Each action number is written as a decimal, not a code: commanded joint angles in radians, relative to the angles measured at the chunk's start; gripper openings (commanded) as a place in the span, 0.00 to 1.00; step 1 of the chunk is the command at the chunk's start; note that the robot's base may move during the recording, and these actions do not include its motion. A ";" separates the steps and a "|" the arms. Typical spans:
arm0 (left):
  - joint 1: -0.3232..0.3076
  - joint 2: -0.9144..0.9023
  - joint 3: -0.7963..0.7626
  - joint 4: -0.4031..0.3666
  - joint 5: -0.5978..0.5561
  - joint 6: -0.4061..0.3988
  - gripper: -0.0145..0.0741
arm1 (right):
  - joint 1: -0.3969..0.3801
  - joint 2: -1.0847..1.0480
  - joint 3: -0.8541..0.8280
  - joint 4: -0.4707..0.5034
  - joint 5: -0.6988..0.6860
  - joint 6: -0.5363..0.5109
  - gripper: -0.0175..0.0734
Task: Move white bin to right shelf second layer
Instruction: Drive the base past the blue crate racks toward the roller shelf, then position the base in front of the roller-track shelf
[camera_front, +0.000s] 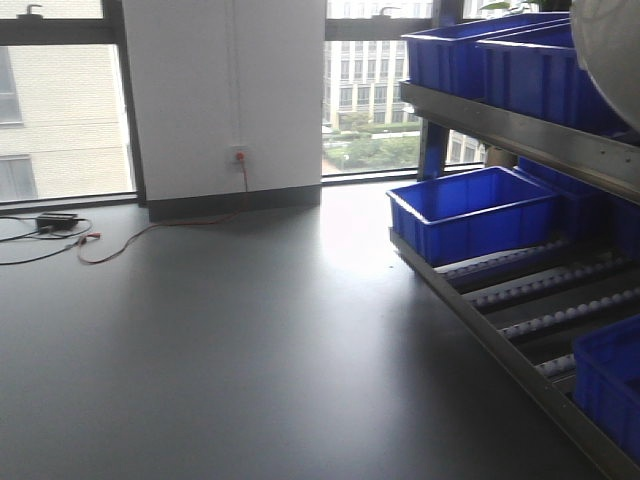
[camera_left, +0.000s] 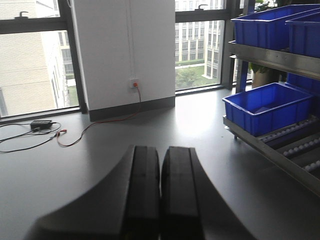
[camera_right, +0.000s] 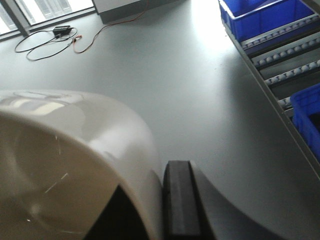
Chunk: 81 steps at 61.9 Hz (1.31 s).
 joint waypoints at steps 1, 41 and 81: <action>-0.003 -0.014 0.037 -0.006 -0.085 -0.003 0.26 | -0.004 0.005 -0.033 0.012 -0.092 -0.003 0.25; -0.003 -0.014 0.037 -0.006 -0.085 -0.003 0.26 | -0.004 0.005 -0.033 0.012 -0.092 -0.003 0.25; -0.003 -0.014 0.037 -0.006 -0.085 -0.003 0.26 | -0.004 0.001 -0.033 0.012 -0.091 -0.003 0.25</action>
